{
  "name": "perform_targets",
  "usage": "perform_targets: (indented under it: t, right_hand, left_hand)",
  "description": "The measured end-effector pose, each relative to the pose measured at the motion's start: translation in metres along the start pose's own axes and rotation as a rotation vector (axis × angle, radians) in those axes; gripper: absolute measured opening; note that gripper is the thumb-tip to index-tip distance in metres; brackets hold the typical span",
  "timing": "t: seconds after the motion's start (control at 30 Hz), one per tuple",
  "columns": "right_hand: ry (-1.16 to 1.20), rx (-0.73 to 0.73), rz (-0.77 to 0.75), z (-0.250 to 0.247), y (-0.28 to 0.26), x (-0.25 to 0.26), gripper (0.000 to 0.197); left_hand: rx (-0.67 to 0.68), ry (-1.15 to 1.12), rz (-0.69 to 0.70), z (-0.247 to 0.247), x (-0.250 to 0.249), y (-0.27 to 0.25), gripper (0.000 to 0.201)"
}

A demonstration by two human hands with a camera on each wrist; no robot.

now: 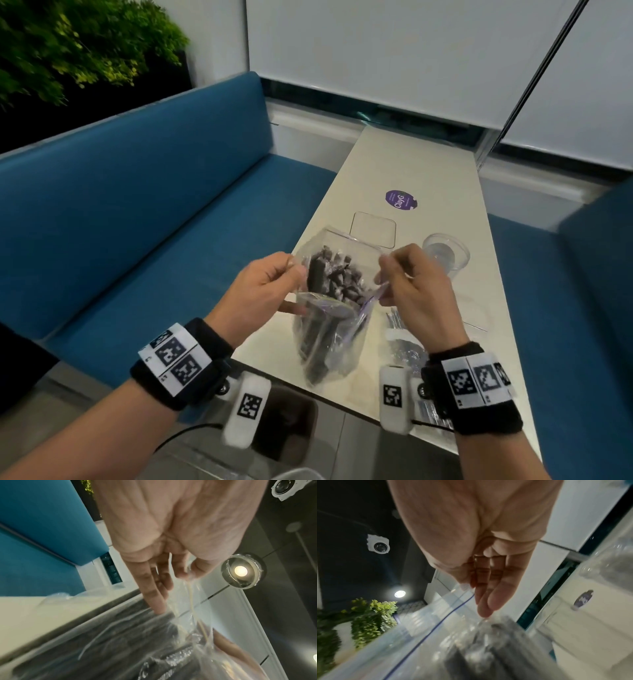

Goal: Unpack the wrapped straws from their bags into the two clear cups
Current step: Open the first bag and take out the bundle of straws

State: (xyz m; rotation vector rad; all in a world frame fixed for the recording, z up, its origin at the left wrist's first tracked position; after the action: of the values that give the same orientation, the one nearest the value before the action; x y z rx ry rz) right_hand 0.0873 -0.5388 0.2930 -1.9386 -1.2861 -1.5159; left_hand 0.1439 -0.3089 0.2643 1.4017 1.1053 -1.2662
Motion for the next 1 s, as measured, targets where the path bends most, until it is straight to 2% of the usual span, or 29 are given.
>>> perform_targets:
  t: [0.07,0.13,0.17,0.23,0.3,0.37,0.43,0.5,0.53,0.6,0.63,0.7,0.73,0.8,0.83,0.9,1.0]
  right_hand:
    - [0.037,0.091,-0.069,0.013,-0.009,0.005,0.013]
    - [0.062,0.168,-0.119,0.026,-0.019,0.005,0.010]
    - [0.063,0.200,-0.137,0.030,-0.022,0.004,0.017]
    - [0.051,0.243,-0.180,0.035,-0.025,0.003,0.028]
    - [0.032,0.238,-0.215,0.034,-0.025,0.005,0.031]
    - [-0.054,0.163,-0.235,0.027,-0.018,0.006,0.032]
    - [-0.238,0.055,-0.215,0.017,-0.006,0.003,0.026]
    - [-0.433,0.010,-0.150,0.009,0.003,-0.005,0.011]
    - [-0.458,0.031,-0.105,0.009,0.004,-0.008,0.007]
    - [-0.318,0.078,-0.034,0.014,0.003,-0.011,0.011]
    - [-0.189,0.085,0.015,0.019,0.001,-0.010,0.011]
    - [0.047,0.123,0.101,0.029,-0.006,-0.004,0.002]
    - [0.084,0.147,0.097,0.033,-0.009,-0.003,0.012]
    - [-0.005,0.199,0.027,0.037,-0.013,-0.008,0.036]
    - [-0.072,0.199,-0.002,0.034,-0.014,-0.012,0.039]
    - [-0.152,0.166,0.010,0.022,-0.012,-0.021,0.027]
    - [-0.115,0.065,0.109,-0.003,-0.002,-0.037,0.012]
  left_hand:
    - [-0.076,0.003,-0.003,0.000,0.002,0.001,0.013]
    - [-0.099,0.014,-0.007,0.003,0.003,0.003,0.027]
    - [-0.095,0.033,-0.021,0.005,0.004,0.005,0.034]
    - [-0.073,0.046,-0.051,0.010,0.000,0.007,0.030]
    - [-0.083,-0.015,-0.129,0.015,-0.001,0.011,0.007]
    - [-0.104,-0.074,-0.212,0.018,0.002,0.014,0.018]
    - [-0.134,-0.098,-0.199,0.018,0.002,0.020,0.034]
    - [-0.157,-0.089,-0.139,0.015,0.000,0.024,0.046]
    - [-0.168,-0.047,-0.119,0.012,0.000,0.025,0.052]
    - [-0.171,0.117,-0.089,0.010,0.001,0.026,0.062]
    - [-0.152,0.169,-0.081,0.013,0.002,0.026,0.061]
    - [-0.144,0.162,-0.039,0.017,0.003,0.026,0.046]
    - [-0.167,0.144,-0.020,0.017,0.002,0.027,0.037]
    - [-0.214,0.086,0.004,0.015,0.001,0.027,0.033]
    - [-0.235,0.067,0.001,0.013,0.003,0.028,0.036]
    - [-0.272,0.086,-0.001,0.007,0.003,0.029,0.036]
    - [-0.305,0.161,-0.020,-0.005,0.003,0.032,0.029]
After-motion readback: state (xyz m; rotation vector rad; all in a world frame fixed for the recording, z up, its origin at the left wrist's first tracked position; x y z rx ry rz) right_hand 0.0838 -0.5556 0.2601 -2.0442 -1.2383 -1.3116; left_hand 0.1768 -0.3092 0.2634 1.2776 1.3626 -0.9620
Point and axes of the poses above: each hand's wrist, its own y-axis towards the middle knuckle, its own z-axis out of the palm, x = y × z, the point moved 6 cm from there along y, towards the middle knuckle, and after that the axes turned 13 degrees about -x, right-handed, at the moved point
